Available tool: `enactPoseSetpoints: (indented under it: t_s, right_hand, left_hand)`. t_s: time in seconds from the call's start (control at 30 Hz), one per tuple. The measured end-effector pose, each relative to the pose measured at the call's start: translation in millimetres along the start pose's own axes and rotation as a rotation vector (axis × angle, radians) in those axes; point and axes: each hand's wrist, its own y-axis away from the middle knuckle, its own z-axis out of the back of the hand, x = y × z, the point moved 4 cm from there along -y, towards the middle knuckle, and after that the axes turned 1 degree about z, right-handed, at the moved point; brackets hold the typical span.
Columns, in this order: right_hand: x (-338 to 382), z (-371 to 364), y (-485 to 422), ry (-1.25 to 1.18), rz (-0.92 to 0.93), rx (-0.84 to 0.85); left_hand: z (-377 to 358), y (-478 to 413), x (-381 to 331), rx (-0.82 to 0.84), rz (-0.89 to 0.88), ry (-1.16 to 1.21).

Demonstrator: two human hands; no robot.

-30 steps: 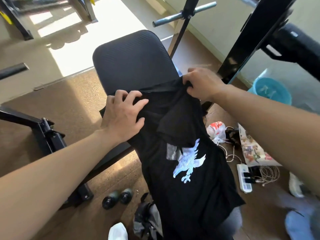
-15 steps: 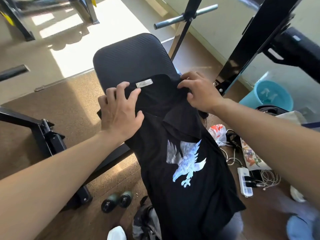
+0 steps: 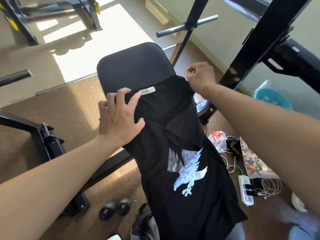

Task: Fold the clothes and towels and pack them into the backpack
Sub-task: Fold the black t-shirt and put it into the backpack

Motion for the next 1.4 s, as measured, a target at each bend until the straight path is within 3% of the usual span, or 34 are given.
enactPoseSetpoints:
  t_s: [0.1, 0.17, 0.23, 0.3, 0.4, 0.53, 0.63, 0.8, 0.97, 1.1, 1.23, 1.33, 1.4]
  right_hand:
    - [2.0, -3.8, 7.6, -0.435, -0.152, 0.088]
    - [-3.1, 2.1, 20.6, -0.533, -0.139, 0.014]
    - [-17.4, 8.2, 39.9, -0.41, -0.051, -0.116]
    - [-36.6, 4.1, 68.0, -0.263, 0.017, -0.094]
    - [-76.1, -11.6, 111.6, -0.155, 0.001, 0.002]
    - [-121.1, -36.0, 158.8, 0.018, -0.009, 0.164]
    - [-137.4, -49.6, 172.1, 0.006, -0.008, 0.202]
    - [-154.5, -47.8, 165.2, 0.009, -0.042, 0.116]
    - [-176.8, -41.8, 191.1, -0.091, -0.081, 0.23]
    - [-234.0, -28.3, 239.6, -0.24, -0.32, 0.114]
    - [-319.7, -43.8, 328.8, -0.425, -0.787, 0.095]
    - [-361.2, -56.8, 386.1, -0.496, -0.995, 0.11]
    - [-381.3, -63.2, 411.2, -0.502, -1.093, 0.116]
  left_hand:
    - [0.6, 1.8, -1.6, 0.025, 0.007, -0.008]
    - [3.3, 5.1, -2.5, 0.0, 0.008, 0.002]
    - [8.0, 12.3, -7.4, -0.091, -0.02, 0.048]
    - [8.5, 20.0, -20.9, -0.14, -0.111, 0.129]
    - [-2.1, 21.9, -47.9, -0.024, -0.197, 0.259]
    - [-23.0, 17.4, -77.1, 0.167, -0.253, 0.218]
    - [-28.4, 17.7, -86.6, 0.134, -0.313, 0.272]
    - [-22.0, 28.8, -80.9, -0.072, -0.224, 0.263]
    - [-20.3, 72.5, -78.6, -0.02, -0.091, 0.353]
    - [-26.9, 159.9, -76.7, 0.05, 0.162, 0.545]
    - [-71.0, 279.0, -85.5, 0.39, 0.668, 0.764]
    - [-105.5, 349.2, -102.9, 0.56, 1.095, 0.825]
    - [-128.8, 384.8, -115.4, 0.67, 1.249, 0.823]
